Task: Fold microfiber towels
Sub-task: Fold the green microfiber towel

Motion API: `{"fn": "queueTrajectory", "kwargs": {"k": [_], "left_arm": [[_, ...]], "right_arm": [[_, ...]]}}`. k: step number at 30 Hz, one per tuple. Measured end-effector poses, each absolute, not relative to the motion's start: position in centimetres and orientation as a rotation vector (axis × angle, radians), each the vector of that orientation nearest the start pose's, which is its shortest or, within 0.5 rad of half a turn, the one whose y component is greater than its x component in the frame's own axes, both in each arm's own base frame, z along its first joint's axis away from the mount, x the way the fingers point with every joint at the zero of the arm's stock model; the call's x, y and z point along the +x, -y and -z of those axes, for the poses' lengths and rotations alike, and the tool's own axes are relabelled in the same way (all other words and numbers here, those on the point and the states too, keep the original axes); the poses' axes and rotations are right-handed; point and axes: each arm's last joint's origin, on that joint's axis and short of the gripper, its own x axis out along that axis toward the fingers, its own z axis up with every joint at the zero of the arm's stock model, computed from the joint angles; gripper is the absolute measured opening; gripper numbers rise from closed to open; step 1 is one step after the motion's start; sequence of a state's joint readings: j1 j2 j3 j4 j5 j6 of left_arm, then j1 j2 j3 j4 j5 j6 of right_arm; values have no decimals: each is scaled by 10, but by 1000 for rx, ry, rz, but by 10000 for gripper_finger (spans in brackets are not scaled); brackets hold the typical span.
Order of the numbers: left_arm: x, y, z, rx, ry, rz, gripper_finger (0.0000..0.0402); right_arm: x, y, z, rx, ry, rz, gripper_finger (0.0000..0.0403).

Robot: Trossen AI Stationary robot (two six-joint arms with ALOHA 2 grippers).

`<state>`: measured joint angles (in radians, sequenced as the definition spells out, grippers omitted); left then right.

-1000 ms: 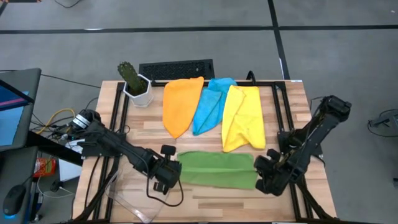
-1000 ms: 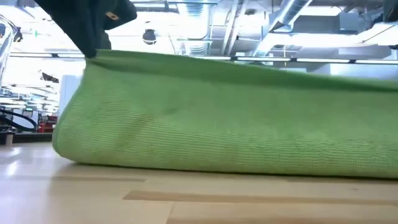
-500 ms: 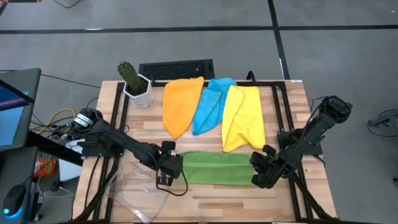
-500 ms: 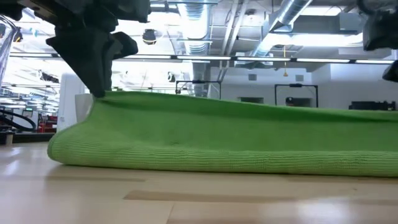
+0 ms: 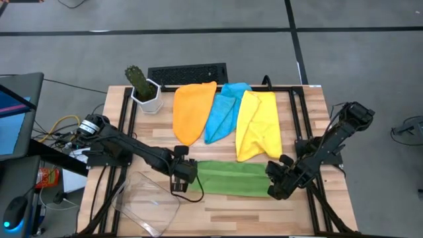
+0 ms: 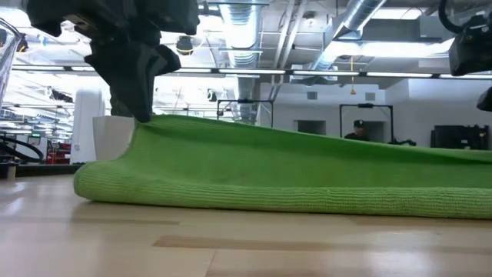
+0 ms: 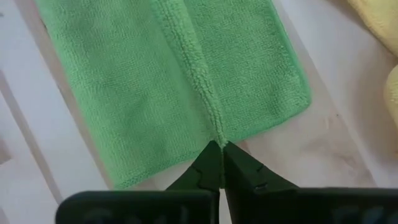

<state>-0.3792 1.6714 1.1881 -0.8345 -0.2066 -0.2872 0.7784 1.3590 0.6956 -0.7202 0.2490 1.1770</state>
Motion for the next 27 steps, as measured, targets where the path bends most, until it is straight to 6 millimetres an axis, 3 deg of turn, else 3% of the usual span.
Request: {"fn": "queueTrajectory", "kwargs": {"k": [11, 18, 27], "left_arm": [[294, 106, -202, 150, -1247, -77, 4], [288, 99, -189, 107, -1280, -138, 32], [296, 86, -183, 96, -1211, -181, 70]], "right_arm": [[158, -139, -162, 330, -1237, 333, 48], [163, -130, -161, 322, -1242, 358, 64], [165, -122, -160, 329, -1275, 408, 95]]}}
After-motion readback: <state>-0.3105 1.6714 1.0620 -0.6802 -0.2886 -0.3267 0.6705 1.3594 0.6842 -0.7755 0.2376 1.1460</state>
